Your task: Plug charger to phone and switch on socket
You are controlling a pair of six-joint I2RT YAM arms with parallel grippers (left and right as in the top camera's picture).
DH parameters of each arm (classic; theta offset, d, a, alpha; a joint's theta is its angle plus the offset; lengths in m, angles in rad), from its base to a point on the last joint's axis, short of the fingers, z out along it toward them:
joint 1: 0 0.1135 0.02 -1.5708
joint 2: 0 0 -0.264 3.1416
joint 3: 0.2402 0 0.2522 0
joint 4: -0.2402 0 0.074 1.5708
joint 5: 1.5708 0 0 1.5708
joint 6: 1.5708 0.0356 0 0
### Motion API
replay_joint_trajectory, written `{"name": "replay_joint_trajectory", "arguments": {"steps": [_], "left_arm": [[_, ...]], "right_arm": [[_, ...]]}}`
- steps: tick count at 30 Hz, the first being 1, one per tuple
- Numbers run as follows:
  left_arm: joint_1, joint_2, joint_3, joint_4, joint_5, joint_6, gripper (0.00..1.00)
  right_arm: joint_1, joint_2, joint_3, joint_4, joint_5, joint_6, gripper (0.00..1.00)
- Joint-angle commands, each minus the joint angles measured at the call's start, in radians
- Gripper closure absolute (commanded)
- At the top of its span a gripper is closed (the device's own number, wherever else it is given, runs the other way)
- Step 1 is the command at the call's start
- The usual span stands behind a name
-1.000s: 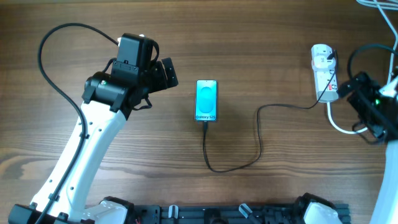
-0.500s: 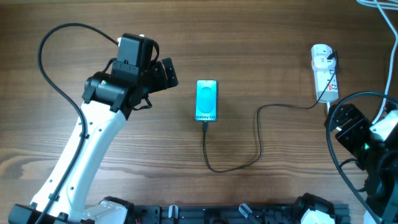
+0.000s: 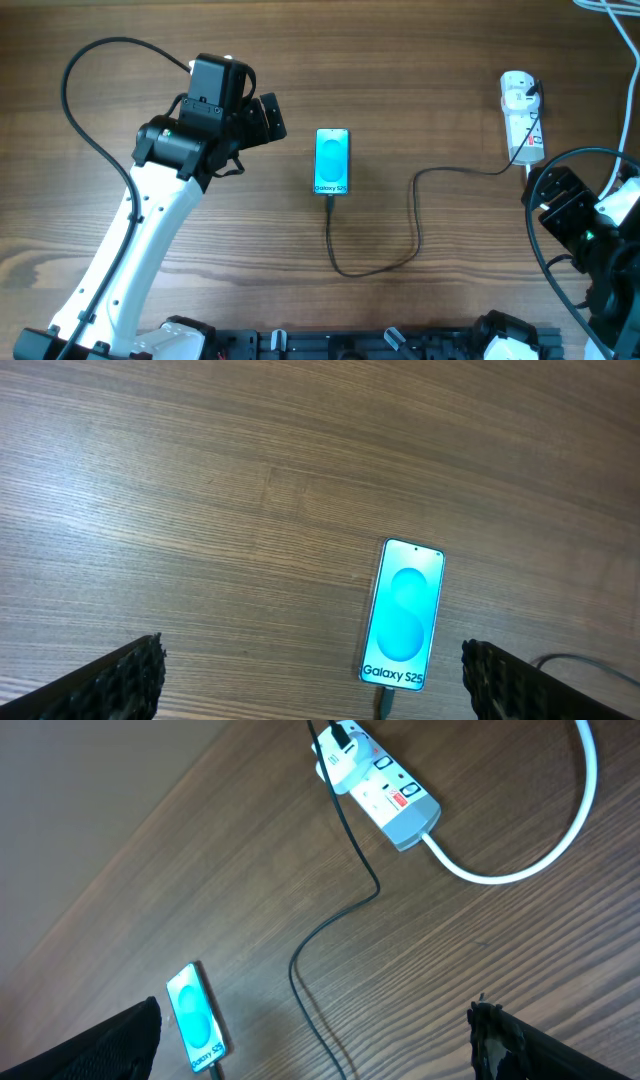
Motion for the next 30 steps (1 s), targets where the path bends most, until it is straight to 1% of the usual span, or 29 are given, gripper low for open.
{"name": "replay_joint_trajectory", "arguments": {"steps": [1,6,10,12,14,17,20,22,27,30], "left_arm": [[0.004,-0.005,-0.002,0.0,-0.014,-0.009,0.0],[0.004,-0.005,-0.002,0.0,-0.014,-0.009,0.0],[0.004,-0.005,-0.002,0.0,-0.014,-0.009,0.0],[0.004,-0.005,-0.002,0.0,-0.014,-0.009,0.0],[0.004,-0.005,-0.002,0.0,-0.014,-0.009,0.0],[0.004,-0.005,-0.002,0.0,-0.014,-0.009,0.0],[0.004,-0.005,-0.002,0.0,-0.014,-0.009,0.0],[0.004,-0.005,-0.002,0.0,-0.014,-0.009,0.0],[0.004,-0.005,-0.002,0.0,-0.014,-0.009,0.0],[0.004,-0.005,-0.002,0.0,-0.014,-0.009,0.0]], "right_arm": [[0.002,-0.006,-0.01,0.0,-0.012,0.004,0.0],[0.002,-0.006,-0.01,0.001,-0.013,0.0,0.0],[0.003,-0.008,-0.01,0.01,-0.013,-0.033,0.0],[0.003,-0.016,-0.01,0.032,-0.046,-0.107,0.0],[0.013,-0.031,-0.01,0.055,-0.071,-0.153,0.0],[0.075,-0.07,-0.01,0.104,-0.074,-0.184,0.0],[0.231,-0.127,-0.01,0.209,-0.061,-0.213,0.0],[0.294,-0.15,-0.01,0.239,-0.031,-0.212,0.0],[0.352,-0.207,-0.013,0.244,0.047,-0.213,0.0],[0.376,-0.273,-0.073,0.291,0.053,-0.249,0.0]]}}
